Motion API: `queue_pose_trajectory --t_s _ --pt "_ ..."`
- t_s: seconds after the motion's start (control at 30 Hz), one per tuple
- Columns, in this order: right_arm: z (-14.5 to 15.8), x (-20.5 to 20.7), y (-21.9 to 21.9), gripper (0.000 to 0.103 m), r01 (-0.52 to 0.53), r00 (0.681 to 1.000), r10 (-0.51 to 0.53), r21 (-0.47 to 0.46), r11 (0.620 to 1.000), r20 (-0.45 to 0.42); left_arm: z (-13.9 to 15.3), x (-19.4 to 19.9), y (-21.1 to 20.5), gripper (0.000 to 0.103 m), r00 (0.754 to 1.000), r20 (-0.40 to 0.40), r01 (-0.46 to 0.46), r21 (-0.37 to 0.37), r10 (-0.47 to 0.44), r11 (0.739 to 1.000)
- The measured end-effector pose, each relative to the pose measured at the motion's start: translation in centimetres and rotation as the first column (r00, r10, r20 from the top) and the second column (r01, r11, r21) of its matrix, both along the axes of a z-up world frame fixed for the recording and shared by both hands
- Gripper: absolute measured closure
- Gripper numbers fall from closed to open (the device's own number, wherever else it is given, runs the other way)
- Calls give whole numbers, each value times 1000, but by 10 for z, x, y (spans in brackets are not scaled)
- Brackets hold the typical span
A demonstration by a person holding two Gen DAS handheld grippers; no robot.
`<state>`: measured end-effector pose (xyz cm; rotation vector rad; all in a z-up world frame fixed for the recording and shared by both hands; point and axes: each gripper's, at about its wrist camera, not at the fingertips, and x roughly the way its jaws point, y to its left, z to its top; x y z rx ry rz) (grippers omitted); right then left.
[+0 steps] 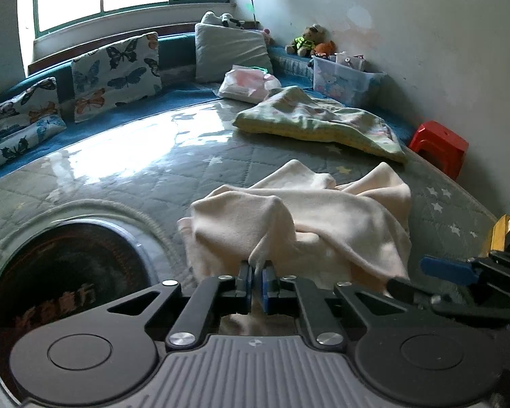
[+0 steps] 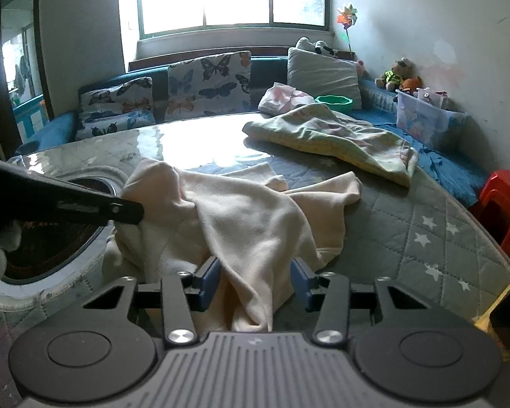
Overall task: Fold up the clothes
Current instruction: 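Grasp the cream garment with the left gripper while the right gripper grasps it too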
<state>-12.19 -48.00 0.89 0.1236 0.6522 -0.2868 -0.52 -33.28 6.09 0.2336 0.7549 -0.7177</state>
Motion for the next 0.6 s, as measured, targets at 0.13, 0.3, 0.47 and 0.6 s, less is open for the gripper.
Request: queue_pose_trajectory --t_s 0.13,0.3,0.47,0.6 --pt "-1 2 5 69 -8 1000 8 -12 1000 -3 1 -2 14 97 1000 -5 -16 -5 16 1000" --pt "2 5 14 68 -56 998 56 -8 998 4 4 -7 28 97 1000 -8 -13 -25 13 1000" --pt "3 15 32 68 -130 991 130 4 991 9 8 -16 42 97 1000 3 -10 -32 10 999" --pt "-7 25 49 73 -178 984 178 0 984 -21 9 -22 59 97 1000 -1 -22 -38 22 999"
